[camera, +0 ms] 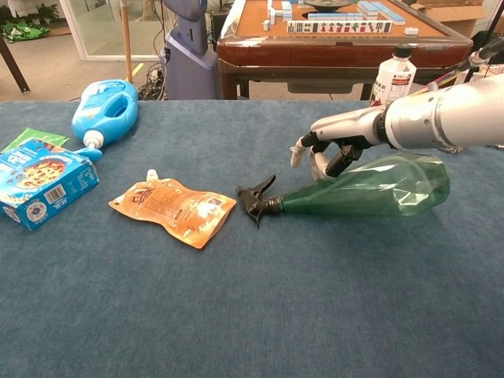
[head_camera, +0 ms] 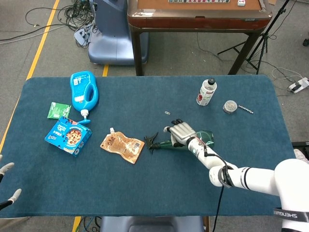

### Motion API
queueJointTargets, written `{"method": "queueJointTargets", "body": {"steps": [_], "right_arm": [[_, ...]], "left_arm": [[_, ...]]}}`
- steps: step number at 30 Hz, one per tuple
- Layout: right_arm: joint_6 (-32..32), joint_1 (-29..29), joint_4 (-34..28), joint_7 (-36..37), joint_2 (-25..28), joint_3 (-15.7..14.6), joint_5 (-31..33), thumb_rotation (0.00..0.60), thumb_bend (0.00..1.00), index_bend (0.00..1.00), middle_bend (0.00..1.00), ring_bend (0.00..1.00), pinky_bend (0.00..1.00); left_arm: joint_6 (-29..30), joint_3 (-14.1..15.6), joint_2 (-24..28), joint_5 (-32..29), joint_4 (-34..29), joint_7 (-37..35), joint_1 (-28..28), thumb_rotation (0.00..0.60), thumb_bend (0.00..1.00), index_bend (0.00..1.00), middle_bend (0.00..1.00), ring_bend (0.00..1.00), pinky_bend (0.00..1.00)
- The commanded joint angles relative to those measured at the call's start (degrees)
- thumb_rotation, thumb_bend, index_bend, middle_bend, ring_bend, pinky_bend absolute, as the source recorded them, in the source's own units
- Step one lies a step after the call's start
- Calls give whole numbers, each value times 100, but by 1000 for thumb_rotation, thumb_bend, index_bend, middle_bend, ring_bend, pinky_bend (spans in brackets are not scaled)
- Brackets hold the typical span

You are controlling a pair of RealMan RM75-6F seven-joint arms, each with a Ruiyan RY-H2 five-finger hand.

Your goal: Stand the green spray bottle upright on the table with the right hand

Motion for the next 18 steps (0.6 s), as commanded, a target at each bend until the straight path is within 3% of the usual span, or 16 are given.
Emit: {"method": "queueJointTargets", "body": {"steps": [1,3,5,6,7,9,10,13,18], "right_arm": [[-37,-45,-254,148,75,3,-304,468,891,203,378,41,0],[10,-85,-354,198,106,0,-489,468,882,203,378,41,0],[210,-136,-421,201,109,17,-724,465,752,203,371,41,0],[345,-159,-447,170,100,22,-832,463,657,203,363,41,0],[557,-194,-494,109,78,27,-974,462,452,203,334,41,0],[908,-248,-587,-34,34,24,-1205,460,206,203,274,40,0],[1111,-271,-652,-180,5,-3,-1326,460,128,203,236,35,0],[1491,-280,-798,-612,-85,-73,-1420,455,47,211,169,7,0],[1748,-189,-982,-1320,-204,-172,-1098,447,34,228,158,0,0]], "left_arm": [[2,-2,0,-11,5,-7,5,600,255,193,9,44,44],[7,-2,-1,-4,7,-10,7,600,255,193,10,44,44],[17,-2,-2,18,3,-4,4,600,255,193,9,44,44],[19,-2,-1,25,-2,-1,3,600,255,193,9,44,44],[23,-2,1,32,-10,4,4,600,255,193,9,44,44],[27,-1,5,36,-20,13,6,600,255,193,10,44,44],[33,-1,8,39,-26,17,8,600,255,193,10,44,44],[52,-1,13,56,-44,28,13,600,255,193,10,44,44],[87,8,25,65,-47,21,40,600,255,193,10,44,44]]}}
